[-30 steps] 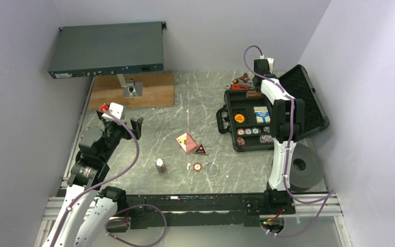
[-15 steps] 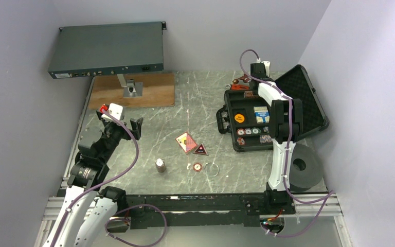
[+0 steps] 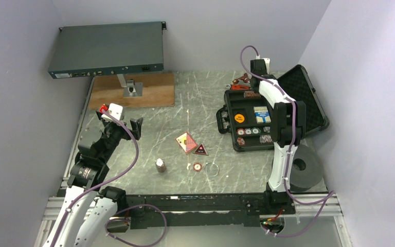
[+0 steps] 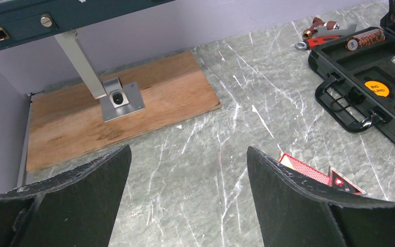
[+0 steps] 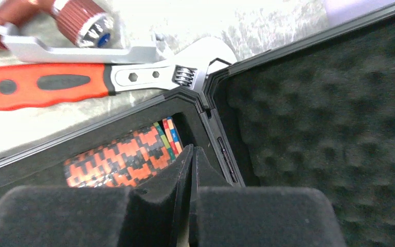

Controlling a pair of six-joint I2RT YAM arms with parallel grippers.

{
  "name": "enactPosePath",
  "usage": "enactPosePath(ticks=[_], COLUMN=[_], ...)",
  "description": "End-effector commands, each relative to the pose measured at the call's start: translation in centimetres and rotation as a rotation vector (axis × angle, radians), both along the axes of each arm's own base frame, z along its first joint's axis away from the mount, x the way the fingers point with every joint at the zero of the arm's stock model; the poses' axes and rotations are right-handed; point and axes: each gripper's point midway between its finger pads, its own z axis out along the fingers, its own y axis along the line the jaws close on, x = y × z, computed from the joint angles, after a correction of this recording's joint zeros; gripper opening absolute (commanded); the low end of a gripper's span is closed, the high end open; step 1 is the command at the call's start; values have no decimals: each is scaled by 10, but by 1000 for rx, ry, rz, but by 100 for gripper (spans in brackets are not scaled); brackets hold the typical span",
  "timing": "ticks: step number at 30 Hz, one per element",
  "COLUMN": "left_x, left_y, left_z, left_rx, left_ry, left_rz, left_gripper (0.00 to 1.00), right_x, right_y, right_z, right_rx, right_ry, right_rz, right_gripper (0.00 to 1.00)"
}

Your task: Pack up texas hold em set

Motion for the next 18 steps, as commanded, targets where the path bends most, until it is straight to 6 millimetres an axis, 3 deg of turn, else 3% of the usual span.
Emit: enactPosePath(ticks=[1, 5, 9, 18], left_x=[-1, -1, -1, -1], left_y=[-1, -1, -1, -2], left_z=[13, 13, 13, 13], left_rx=[-6, -6, -5, -5], left_ry=[-39, -38, -38, -37], left_rz=[-8, -7, -7, -10], left_gripper=[89, 89, 89, 89], right_x=[7, 9, 13, 12], right_y=[13, 30, 66, 119], right_z=[64, 73, 72, 41], right_rx=[73, 154, 279, 384], right_ry=[-140, -171, -170, -86], right_rz=[25, 84, 208, 328], right_gripper=[4, 3, 5, 9])
